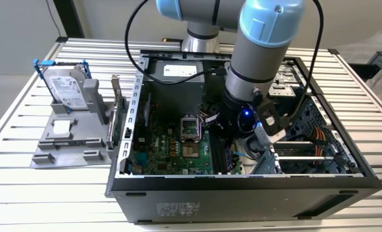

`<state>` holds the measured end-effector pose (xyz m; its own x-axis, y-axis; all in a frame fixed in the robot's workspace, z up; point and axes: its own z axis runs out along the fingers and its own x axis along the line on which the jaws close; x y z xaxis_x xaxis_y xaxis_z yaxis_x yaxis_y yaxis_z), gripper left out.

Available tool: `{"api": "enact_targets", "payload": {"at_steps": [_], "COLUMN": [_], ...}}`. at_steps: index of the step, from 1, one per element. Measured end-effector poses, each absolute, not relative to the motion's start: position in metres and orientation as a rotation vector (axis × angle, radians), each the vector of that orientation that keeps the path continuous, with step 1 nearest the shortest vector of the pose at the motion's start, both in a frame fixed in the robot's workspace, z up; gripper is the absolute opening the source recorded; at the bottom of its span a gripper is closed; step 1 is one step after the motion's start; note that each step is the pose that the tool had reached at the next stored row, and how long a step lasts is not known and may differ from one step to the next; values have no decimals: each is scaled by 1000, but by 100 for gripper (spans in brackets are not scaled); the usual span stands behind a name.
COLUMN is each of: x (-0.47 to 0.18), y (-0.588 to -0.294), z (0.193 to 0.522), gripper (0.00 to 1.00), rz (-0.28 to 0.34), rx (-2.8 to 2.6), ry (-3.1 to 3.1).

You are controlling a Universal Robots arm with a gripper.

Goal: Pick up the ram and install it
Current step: 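Insert the ram into the slot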

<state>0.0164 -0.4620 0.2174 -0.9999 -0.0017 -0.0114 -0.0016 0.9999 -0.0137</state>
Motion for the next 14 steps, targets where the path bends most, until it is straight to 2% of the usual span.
{"api": "enact_targets", "payload": {"at_steps": [14], "x": [16], "y": [-461], "z": [213], "gripper": [0], "rz": [-30], "rx": [-3], "ry": [3130]}}
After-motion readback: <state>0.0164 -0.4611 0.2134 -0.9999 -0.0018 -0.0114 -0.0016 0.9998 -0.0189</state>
